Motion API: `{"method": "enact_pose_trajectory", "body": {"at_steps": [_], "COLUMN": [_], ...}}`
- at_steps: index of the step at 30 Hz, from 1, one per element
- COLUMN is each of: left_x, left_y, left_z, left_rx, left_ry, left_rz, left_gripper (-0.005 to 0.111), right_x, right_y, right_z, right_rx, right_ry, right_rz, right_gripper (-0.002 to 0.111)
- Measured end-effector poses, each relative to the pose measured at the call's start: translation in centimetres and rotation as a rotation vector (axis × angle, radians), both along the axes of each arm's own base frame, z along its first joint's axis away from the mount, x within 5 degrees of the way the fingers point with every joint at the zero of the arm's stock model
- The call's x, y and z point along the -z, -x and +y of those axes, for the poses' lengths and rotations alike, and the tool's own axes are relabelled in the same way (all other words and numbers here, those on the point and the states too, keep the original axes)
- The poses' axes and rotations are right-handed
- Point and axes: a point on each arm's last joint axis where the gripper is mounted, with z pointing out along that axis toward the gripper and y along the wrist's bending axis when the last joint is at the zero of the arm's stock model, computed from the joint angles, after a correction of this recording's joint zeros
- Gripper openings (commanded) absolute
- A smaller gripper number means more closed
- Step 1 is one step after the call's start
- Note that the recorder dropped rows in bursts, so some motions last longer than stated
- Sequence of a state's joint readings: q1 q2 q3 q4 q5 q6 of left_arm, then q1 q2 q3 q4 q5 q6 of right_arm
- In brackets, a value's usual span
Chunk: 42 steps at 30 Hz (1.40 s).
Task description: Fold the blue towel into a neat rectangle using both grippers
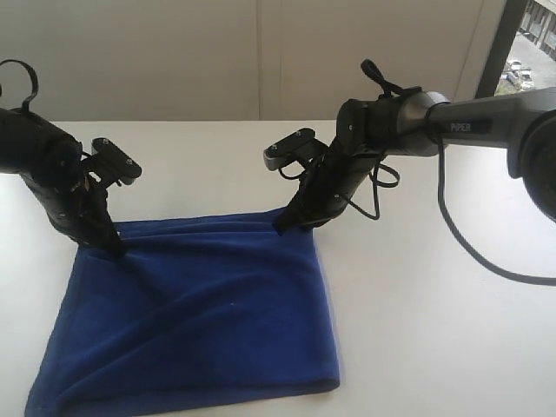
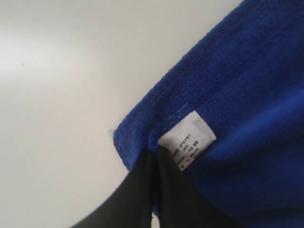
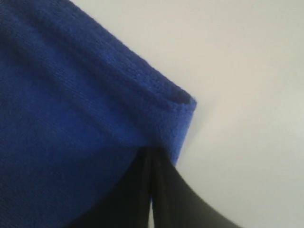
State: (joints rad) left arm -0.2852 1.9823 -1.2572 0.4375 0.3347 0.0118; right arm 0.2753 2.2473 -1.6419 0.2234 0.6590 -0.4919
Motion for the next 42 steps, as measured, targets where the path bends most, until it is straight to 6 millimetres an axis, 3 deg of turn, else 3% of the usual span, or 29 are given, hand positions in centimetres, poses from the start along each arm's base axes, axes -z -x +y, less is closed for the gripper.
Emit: {"method": "enact_pose_trajectory", "body": {"at_steps": [14, 23, 31, 38, 42], "left_x": [-1.5, -0.8, -1.0, -1.3, -0.1], "left_y": [-0.2, -1.0, -1.8, -2.4, -2.6], "left_z": [0.0, 0.0, 1.2, 1.0, 0.9], "left_rx": [0.007, 0.038, -0.009, 0.030, 0.056], "left_ry": [0.006, 0.002, 0.046, 0.074, 0.057], "left_rz": [-0.055, -0.100, -0.158, -0.228, -0.216], "left_gripper": [0.000, 0.000, 0.000, 0.000, 0.000], "right_x": [0.0, 0.0, 0.0, 0.0, 0.0], "right_y": [0.0, 0.0, 0.1, 0.1, 0.1], "right_z": [0.0, 0.0, 0.0, 0.0, 0.0], "right_rx": [0.000, -0.008, -0.014, -0.017, -0.018], "right_ry": [0.000, 0.003, 0.006, 0.007, 0.009], "right_rz": [0.000, 0.002, 0.004, 0.009, 0.009], "right_gripper": [0.000, 0.000, 0.000, 0.000, 0.000]}}
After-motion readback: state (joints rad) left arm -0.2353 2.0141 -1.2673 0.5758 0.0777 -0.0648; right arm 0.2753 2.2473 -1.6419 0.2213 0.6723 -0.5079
